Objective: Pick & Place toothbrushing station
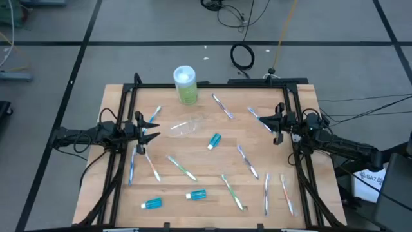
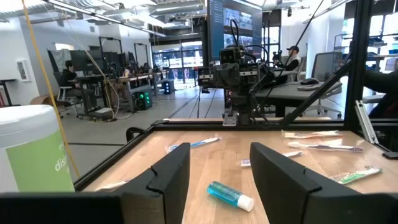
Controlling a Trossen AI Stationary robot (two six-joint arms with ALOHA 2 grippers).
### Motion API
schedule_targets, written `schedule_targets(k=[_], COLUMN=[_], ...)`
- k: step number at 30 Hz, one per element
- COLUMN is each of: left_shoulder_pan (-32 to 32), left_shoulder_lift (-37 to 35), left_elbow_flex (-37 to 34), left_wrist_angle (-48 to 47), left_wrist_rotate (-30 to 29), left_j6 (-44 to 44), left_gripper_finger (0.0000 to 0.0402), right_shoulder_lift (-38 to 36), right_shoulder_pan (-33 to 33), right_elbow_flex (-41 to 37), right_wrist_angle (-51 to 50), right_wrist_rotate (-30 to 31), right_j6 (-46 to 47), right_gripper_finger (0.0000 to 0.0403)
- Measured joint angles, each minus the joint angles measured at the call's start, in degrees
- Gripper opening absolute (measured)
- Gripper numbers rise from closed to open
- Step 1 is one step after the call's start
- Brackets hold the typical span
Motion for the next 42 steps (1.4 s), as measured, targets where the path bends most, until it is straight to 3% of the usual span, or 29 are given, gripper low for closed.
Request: schedule_targets(k=[21, 27, 36, 42], left_shoulder_pan=[0.0, 0.0, 0.02, 0.02], left_shoulder_lift=[-0.01, 0.0, 0.0, 0.02], left_elbow_flex=[0.01, 0.0, 0.0, 0.39], left_wrist_angle=[0.63, 5.72, 5.49, 6.16], left_wrist_rotate=[0.05, 0.02, -2.1, -4.87], left_j6=[-1.44, -3.58, -11.37, -10.72], left_gripper_finger=[0.0175, 0.0175, 0.0175, 0.0175], right_shoulder_lift=[0.0, 0.0, 0.0, 0.0], right_shoulder_pan=[0.02, 0.02, 0.02, -0.11], right_elbow_flex=[-0.01, -0.01, -0.01, -0.02], right_wrist_angle=[0.28, 2.74, 3.58, 7.24], right_wrist_rotate=[0.01, 1.71, 1.59, 3.23], right_j6=[-0.78, -10.1, -9.78, -20.81], right_gripper_finger=[0.0009, 0.0009, 0.0009, 0.0009])
